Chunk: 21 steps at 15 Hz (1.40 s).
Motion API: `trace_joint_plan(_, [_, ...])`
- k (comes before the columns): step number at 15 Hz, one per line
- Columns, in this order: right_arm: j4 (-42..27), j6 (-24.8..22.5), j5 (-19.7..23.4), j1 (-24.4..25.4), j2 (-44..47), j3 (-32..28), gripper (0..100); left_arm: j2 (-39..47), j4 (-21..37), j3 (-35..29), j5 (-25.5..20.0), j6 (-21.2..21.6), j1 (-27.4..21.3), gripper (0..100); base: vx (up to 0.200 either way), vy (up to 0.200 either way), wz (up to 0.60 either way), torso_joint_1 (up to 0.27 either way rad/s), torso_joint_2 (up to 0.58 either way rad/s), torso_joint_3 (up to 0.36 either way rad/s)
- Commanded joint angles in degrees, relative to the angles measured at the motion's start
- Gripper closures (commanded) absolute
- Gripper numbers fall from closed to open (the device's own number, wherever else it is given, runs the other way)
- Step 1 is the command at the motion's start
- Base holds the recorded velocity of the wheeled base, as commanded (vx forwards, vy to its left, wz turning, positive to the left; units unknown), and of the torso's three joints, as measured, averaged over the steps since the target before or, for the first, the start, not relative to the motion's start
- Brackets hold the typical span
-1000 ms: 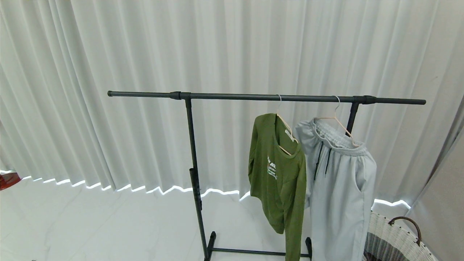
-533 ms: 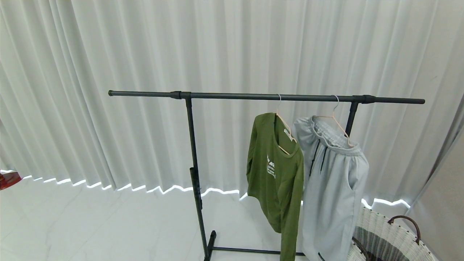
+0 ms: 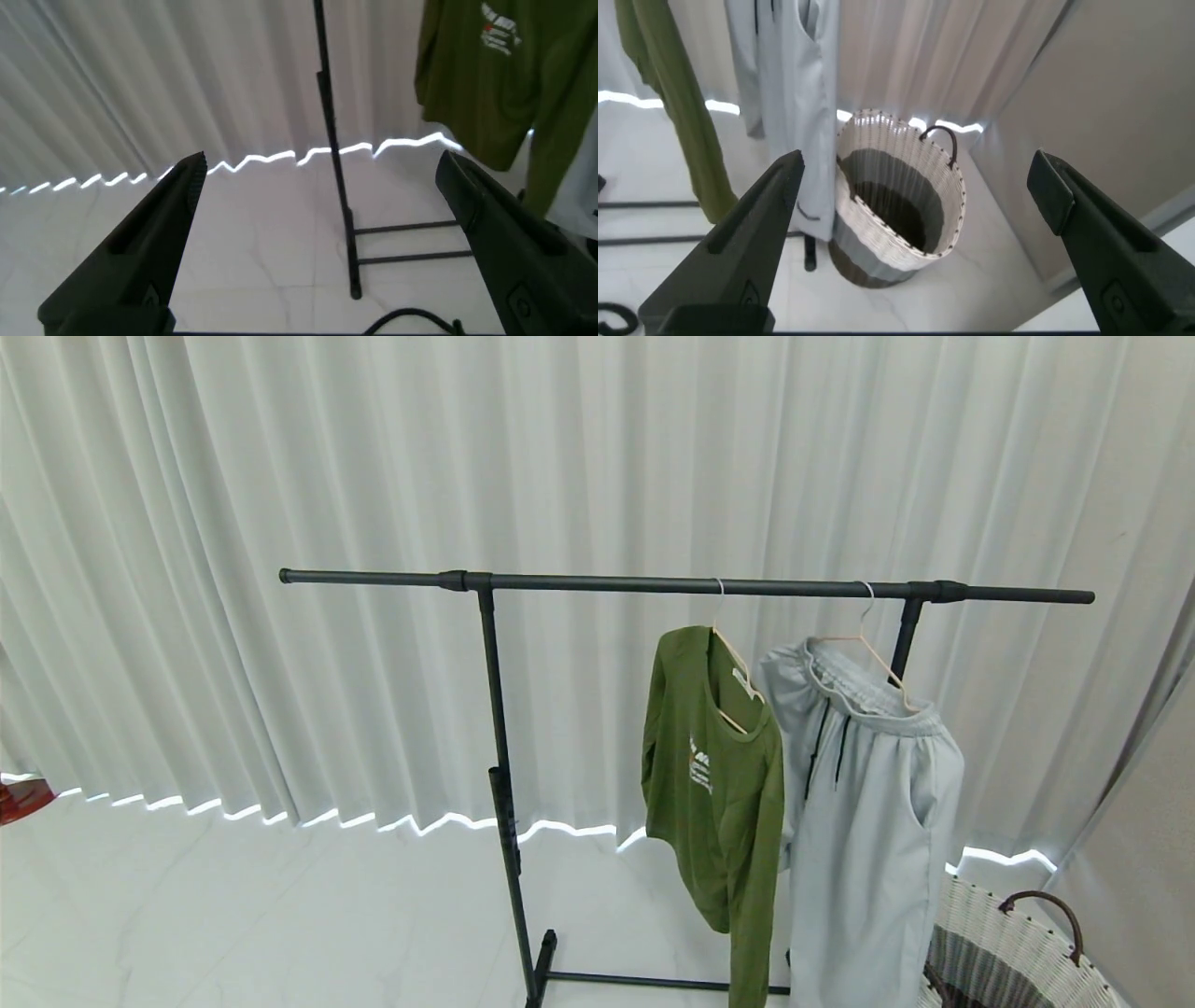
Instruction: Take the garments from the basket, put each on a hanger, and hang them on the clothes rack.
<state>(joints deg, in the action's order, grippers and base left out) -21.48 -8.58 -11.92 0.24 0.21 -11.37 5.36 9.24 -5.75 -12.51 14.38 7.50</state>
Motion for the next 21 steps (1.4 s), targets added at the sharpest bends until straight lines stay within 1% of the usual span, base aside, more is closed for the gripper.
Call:
trace_joint_plan(1, [-0.1,0.0,0.0,0.0,-0.1,0.0,0,0.2,-0.1,0.2,1.0,-0.3,-0.7,0,0.0,0.0,0.0,0.0,0.0,0.0])
trace_joint_plan(2, [-0.1,-0.2,-0.1,0.0,-0.1,0.0,0,0.2,-0.4,0.5,4.0,-0.5,-0.7,0,0.0,0.0,0.0,0.0,0.0,0.0])
trace_joint_plan(3, [-0.1,-0.2,-0.1,0.0,-0.1,0.0,0,0.3,-0.4,0.5,5.5,-0.6,-0.7,0,0.0,0.0,0.0,0.0,0.0,0.0])
trace_joint_plan(4, [-0.1,-0.1,-0.1,0.0,-0.2,0.0,0,0.3,-0.9,0.8,9.5,-2.2,-0.7,0,0.0,0.0,0.0,0.0,0.0,0.0])
trace_joint_plan(5, [-0.1,0.0,-0.1,0.0,-0.2,0.0,0,0.3,-1.5,1.4,11.7,-5.1,-0.6,0,0.0,0.0,0.0,0.0,0.0,0.0])
trace_joint_plan(6, [-0.1,-0.3,-0.1,0.0,-0.1,0.0,0,0.3,-2.9,2.0,15.1,-5.9,-0.6,0,0.0,0.0,0.0,0.0,0.0,0.0])
trace_joint_plan(7, [0.5,-0.3,-0.2,0.0,-0.2,0.4,0,0.3,-3.3,2.1,14.6,-6.0,-0.7,0,0.0,0.0,0.0,0.0,0.0,0.0])
trace_joint_plan(8, [1.7,-0.3,-0.2,0.0,-0.1,0.8,0,0.2,-3.4,2.1,12.7,-6.1,-3.1,0,0.0,0.0,0.0,0.0,0.0,0.0])
trace_joint_plan(9, [2.4,-0.2,-0.1,0.0,-0.1,1.3,0,-0.1,-3.4,2.2,12.5,-6.1,-4.6,0,0.0,0.0,0.0,0.0,0.0,0.0])
trace_joint_plan(10, [7.2,0.0,0.3,0.0,-0.1,3.6,0,-1.8,-3.7,2.2,11.8,-5.9,-9.7,0,0.0,0.0,0.0,0.0,0.0,0.0])
trace_joint_plan(11, [10.9,-0.1,1.6,0.0,-0.1,5.4,0,-1.9,-4.0,2.3,11.6,-6.6,-9.2,0,0.0,0.0,0.0,0.0,0.0,0.0])
trace_joint_plan(12, [14.8,0.0,3.8,0.0,-0.1,7.2,0,-2.4,-4.1,2.5,11.7,-7.9,-8.7,0,0.0,0.0,0.0,0.0,0.0,0.0])
trace_joint_plan(13, [17.9,0.1,5.7,0.0,-0.1,8.6,0,-5.4,-4.7,2.9,11.9,-8.1,-7.7,0,0.0,0.0,0.0,0.0,0.0,0.0])
trace_joint_plan(15, [24.5,0.1,9.4,0.0,-0.2,11.4,0,-5.4,-8.9,4.7,13.8,-7.6,-7.5,0,0.0,0.0,0.0,0.0,0.0,0.0])
trace_joint_plan(16, [26.0,0.8,9.4,0.0,-0.2,11.4,0,-5.4,-8.9,4.7,13.8,-7.7,-7.5,0,0.0,0.0,0.0,0.0,0.0,0.0])
trace_joint_plan(18, [25.5,4.8,8.8,0.0,-0.2,11.4,0,-5.4,-8.9,4.7,13.7,-8.5,-7.5,0,0.0,0.0,0.0,0.0,0.0,0.0])
trace_joint_plan(20, [24.5,8.0,5.8,0.0,-0.2,11.4,0,-5.4,-9.0,4.7,14.3,-10.8,-7.5,0,0.0,0.0,0.0,0.0,0.0,0.0])
trace_joint_plan(21, [23.9,9.0,5.4,0.0,-0.2,11.4,0,-5.4,-9.2,4.8,14.9,-12.4,-7.5,0,0.0,0.0,0.0,0.0,0.0,0.0])
